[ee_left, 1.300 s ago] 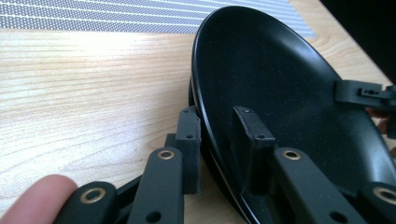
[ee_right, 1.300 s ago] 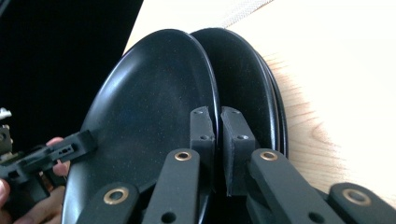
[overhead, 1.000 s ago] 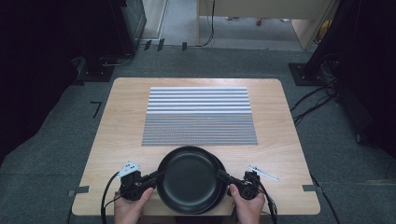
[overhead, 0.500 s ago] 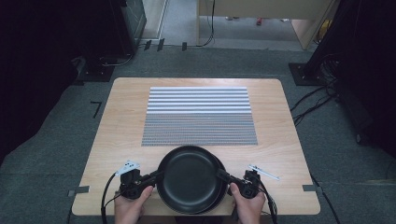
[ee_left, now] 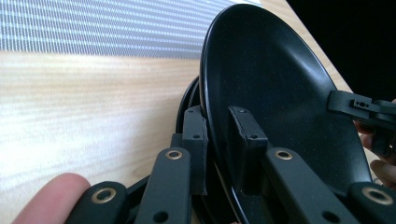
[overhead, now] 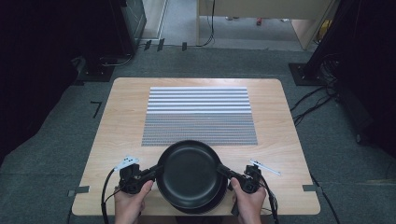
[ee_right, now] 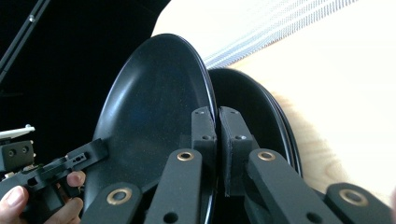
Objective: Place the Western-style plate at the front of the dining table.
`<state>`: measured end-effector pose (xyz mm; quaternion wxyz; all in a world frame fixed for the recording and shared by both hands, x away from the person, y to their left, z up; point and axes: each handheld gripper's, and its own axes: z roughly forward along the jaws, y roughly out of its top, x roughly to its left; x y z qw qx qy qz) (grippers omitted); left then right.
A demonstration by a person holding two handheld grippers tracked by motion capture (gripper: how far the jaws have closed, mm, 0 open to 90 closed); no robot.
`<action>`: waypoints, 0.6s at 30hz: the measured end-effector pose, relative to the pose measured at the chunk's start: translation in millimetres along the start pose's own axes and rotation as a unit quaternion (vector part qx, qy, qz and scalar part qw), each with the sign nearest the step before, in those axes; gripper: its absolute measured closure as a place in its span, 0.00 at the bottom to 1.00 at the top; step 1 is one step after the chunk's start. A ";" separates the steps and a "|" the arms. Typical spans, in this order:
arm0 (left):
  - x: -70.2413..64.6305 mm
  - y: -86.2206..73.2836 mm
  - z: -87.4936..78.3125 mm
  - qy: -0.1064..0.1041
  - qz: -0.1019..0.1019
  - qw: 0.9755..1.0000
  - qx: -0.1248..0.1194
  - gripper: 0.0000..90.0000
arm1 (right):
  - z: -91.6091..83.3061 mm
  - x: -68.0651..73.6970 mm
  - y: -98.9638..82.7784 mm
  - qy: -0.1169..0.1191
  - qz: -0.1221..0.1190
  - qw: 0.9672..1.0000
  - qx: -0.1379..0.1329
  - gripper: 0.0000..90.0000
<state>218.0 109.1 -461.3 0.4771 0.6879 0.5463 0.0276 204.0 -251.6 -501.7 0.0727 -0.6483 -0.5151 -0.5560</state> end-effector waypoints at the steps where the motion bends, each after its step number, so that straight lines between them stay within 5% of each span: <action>1: 0.0 0.0 0.0 0.000 0.000 1.000 0.000 0.87 | 0.0 0.0 0.0 0.000 0.000 1.000 0.000 0.96; 18: 1.7 43.8 10.9 -0.010 -0.002 1.000 -0.010 0.87 | 9.9 20.1 48.4 -0.006 -0.027 1.000 -0.005 0.96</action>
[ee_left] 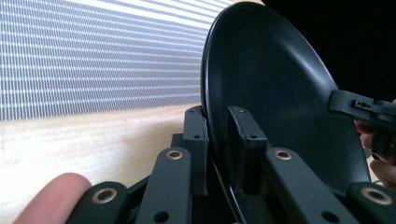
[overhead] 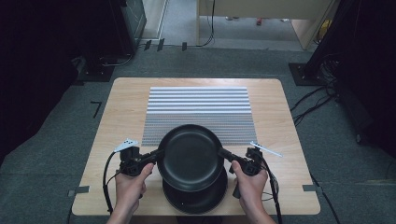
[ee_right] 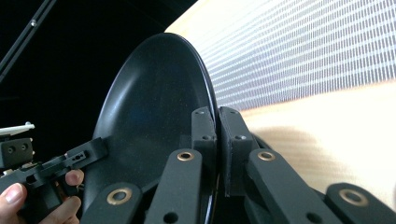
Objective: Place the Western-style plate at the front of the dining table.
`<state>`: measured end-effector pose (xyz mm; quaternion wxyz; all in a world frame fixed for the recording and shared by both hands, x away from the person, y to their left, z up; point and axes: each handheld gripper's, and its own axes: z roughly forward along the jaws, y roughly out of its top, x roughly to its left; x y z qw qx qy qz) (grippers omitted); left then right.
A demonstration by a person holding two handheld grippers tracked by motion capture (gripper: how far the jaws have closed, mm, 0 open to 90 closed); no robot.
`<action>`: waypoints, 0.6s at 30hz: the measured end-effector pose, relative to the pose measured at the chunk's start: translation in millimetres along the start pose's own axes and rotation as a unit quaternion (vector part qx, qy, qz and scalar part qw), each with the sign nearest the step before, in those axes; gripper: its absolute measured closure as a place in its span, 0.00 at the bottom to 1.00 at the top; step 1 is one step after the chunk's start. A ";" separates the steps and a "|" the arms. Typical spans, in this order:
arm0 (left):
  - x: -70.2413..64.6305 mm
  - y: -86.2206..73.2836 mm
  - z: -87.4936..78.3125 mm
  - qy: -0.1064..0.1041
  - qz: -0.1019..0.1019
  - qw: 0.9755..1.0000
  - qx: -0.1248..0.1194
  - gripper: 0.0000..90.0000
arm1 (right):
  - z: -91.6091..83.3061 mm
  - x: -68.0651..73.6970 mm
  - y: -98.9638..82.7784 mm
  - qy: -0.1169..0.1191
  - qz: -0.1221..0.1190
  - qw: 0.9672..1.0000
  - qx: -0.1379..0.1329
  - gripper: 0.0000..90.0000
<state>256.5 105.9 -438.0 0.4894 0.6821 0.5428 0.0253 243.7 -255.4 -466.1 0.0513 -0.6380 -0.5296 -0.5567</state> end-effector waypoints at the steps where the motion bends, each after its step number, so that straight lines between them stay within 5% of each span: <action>1: 0.5 2.6 1.3 0.000 -0.001 1.000 0.000 0.87 | 0.0 0.0 0.0 0.000 0.000 1.000 0.000 0.96; 18: 15.9 37.2 27.4 -0.006 -0.038 0.999 -0.006 0.88 | 23.8 6.5 46.9 -0.018 -0.035 0.999 -0.002 0.96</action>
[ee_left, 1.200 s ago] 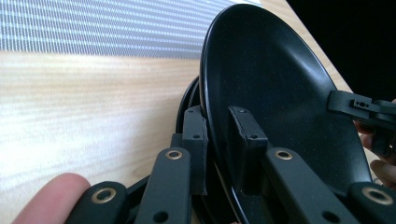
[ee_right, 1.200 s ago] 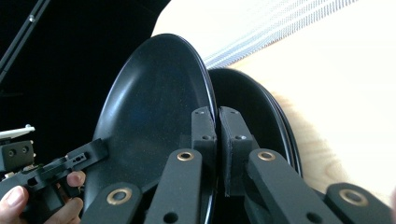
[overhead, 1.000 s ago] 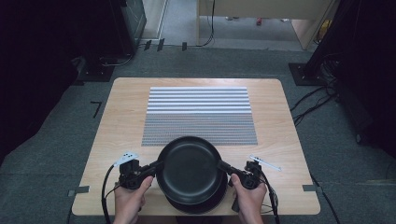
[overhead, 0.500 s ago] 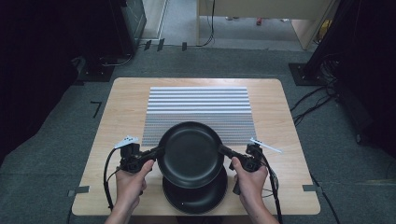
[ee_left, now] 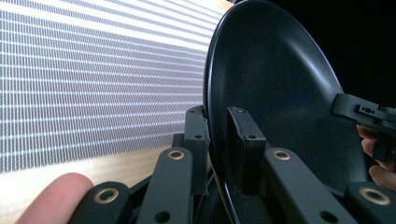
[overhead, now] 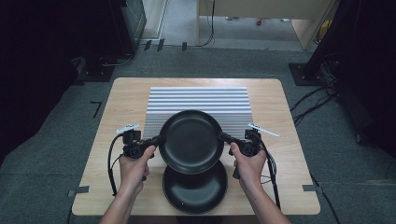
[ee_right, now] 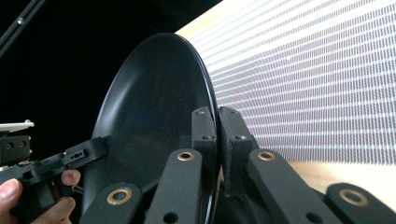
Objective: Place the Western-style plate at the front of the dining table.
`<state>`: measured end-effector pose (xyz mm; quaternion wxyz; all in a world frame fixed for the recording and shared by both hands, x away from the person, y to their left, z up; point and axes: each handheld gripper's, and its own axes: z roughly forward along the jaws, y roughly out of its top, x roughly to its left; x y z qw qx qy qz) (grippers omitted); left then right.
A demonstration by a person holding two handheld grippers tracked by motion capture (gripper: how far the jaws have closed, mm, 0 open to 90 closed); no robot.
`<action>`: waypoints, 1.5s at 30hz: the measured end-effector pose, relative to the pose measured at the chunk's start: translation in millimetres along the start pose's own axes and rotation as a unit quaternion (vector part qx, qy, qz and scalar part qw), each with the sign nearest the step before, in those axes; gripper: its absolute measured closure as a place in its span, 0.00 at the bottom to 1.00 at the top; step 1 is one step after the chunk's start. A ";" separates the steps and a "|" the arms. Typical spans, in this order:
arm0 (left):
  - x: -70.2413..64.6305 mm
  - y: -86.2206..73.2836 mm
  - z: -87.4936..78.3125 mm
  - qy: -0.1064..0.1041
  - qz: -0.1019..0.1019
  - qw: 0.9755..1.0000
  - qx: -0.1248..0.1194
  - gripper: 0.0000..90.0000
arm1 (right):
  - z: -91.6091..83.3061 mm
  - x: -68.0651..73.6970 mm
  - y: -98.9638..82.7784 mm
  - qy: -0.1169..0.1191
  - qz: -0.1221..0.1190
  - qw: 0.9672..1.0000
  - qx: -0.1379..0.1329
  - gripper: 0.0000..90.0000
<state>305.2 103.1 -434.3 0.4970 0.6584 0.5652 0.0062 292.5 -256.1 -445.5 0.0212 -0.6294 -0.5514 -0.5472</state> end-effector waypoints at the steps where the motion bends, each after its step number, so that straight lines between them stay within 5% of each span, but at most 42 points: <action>1: 0.8 1.5 1.4 0.000 -0.001 1.000 0.001 0.88 | 0.0 0.0 0.0 0.000 0.000 1.000 0.000 0.96; 29: 15.7 32.6 49.1 0.013 -0.019 1.000 0.021 0.88 | 40.0 -28.5 45.5 -0.021 0.008 1.000 0.019 0.96; 45: 39.0 57.4 90.1 0.042 -0.043 0.997 0.055 0.87 | 77.7 -49.3 64.4 -0.044 0.023 0.998 0.028 0.95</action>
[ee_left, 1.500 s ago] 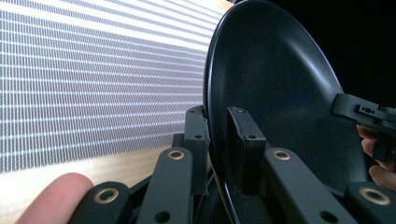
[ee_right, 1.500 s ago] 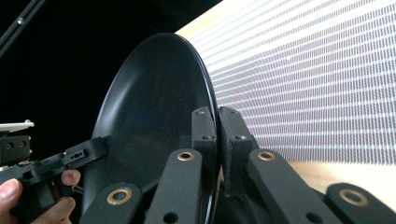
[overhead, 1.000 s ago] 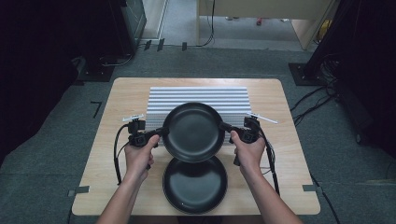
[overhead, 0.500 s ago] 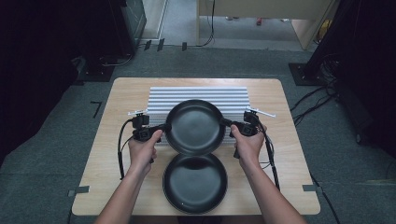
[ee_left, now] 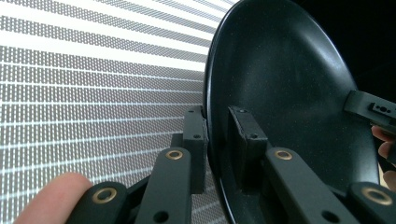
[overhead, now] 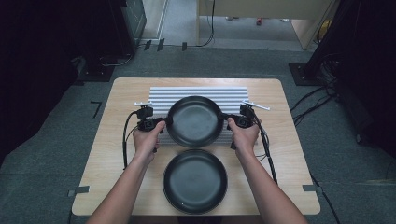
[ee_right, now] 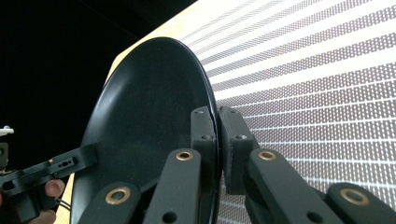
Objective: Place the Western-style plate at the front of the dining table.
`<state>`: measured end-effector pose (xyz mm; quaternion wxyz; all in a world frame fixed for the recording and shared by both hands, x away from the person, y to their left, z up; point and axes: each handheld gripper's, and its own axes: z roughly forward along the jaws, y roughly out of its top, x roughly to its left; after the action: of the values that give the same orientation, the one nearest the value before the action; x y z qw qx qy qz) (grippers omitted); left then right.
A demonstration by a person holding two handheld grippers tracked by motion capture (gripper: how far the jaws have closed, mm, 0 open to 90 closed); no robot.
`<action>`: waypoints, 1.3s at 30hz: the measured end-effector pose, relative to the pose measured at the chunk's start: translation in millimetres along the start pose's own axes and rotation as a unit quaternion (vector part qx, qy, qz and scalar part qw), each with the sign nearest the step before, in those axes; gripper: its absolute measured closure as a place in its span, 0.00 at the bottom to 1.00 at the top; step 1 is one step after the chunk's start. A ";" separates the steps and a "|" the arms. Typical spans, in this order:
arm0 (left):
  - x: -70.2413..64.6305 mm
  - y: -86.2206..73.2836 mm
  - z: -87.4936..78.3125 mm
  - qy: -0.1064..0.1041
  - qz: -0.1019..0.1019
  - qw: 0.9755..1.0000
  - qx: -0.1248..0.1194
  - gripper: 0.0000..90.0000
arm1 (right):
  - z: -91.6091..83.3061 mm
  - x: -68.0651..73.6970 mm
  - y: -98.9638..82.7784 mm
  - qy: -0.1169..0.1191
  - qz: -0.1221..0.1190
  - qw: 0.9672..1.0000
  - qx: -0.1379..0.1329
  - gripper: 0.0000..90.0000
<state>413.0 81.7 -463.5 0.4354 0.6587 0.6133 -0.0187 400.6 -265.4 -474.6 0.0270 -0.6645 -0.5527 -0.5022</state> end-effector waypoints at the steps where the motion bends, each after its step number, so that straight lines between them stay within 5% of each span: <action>1: 0.7 1.5 2.0 0.001 -0.003 1.000 0.001 0.88 | 5.1 -4.1 2.0 0.000 0.007 1.000 0.001 0.95; 14: 12.5 20.4 40.9 0.015 -0.058 0.998 0.011 0.89 | 30.0 -20.7 16.1 -0.032 0.036 0.999 0.005 0.95; 39: 22.7 28.1 62.9 0.022 -0.065 0.997 0.022 0.89 | 50.3 -31.1 25.8 -0.055 0.035 0.998 0.007 0.94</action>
<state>473.8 65.8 -499.7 0.4052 0.6273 0.6635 -0.0459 455.9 -267.6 -507.7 0.0184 -0.7099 -0.5330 -0.4599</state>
